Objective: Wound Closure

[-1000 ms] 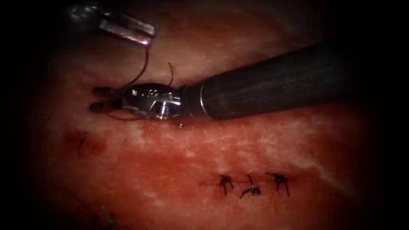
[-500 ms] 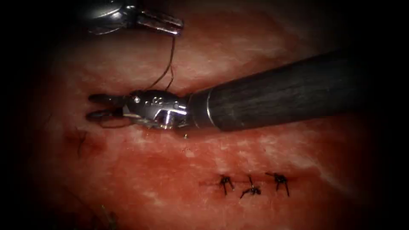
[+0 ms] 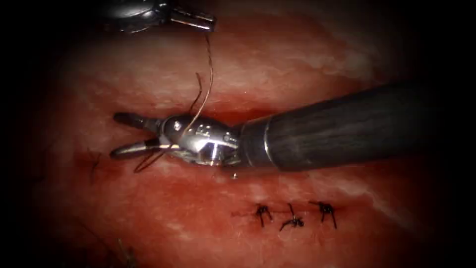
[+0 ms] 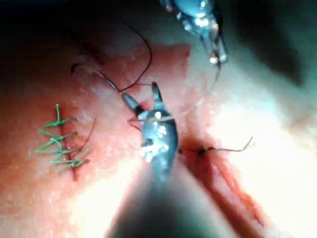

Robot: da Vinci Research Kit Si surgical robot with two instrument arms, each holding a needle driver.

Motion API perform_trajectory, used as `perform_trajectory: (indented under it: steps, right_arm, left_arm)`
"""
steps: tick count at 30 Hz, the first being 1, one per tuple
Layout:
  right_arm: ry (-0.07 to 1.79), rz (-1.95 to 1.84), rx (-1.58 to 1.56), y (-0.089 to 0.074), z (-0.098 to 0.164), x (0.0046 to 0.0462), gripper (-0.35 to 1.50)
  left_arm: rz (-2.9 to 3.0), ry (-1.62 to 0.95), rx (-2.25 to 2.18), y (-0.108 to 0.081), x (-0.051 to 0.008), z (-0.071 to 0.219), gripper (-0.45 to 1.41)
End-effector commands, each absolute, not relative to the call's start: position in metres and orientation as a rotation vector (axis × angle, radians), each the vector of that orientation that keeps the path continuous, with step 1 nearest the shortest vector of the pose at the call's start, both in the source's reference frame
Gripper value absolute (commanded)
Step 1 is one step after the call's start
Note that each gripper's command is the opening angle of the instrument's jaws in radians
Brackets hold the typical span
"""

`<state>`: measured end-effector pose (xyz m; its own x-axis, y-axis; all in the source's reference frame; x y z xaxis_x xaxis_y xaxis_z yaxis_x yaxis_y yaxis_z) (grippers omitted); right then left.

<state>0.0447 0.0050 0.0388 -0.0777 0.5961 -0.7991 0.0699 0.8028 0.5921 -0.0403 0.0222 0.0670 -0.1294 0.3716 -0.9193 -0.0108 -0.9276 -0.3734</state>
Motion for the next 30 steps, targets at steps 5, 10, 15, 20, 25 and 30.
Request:
perform_trajectory:
  steps: [5, 10, 15, 20, 25, 30]
  right_arm:
    - [1.679, 0.466, 0.587, 0.003, 0.036, 0.0450, 0.88]
    - [1.692, 0.481, 0.592, 0.003, 0.035, 0.0442, 0.89]
    - [1.696, 0.525, 0.560, 0.004, 0.035, 0.0423, 0.89]
    - [1.719, 0.547, 0.544, 0.005, 0.036, 0.0420, 0.89]
    - [1.733, 0.577, 0.522, 0.005, 0.037, 0.0416, 0.88]
    - [1.731, 0.623, 0.482, 0.006, 0.038, 0.0405, 0.86]
  left_arm:
    - [2.144, -0.393, -1.820, 0.021, -0.0412, 0.072, -0.45]
    - [2.150, -0.368, -1.780, 0.021, -0.0403, 0.075, -0.45]
    - [2.152, -0.346, -1.737, 0.021, -0.0383, 0.077, -0.45]
    - [2.147, -0.335, -1.704, 0.019, -0.0376, 0.080, -0.45]
    - [2.147, -0.339, -1.684, 0.017, -0.0367, 0.083, -0.45]
    - [2.152, -0.352, -1.650, 0.015, -0.0352, 0.086, -0.45]
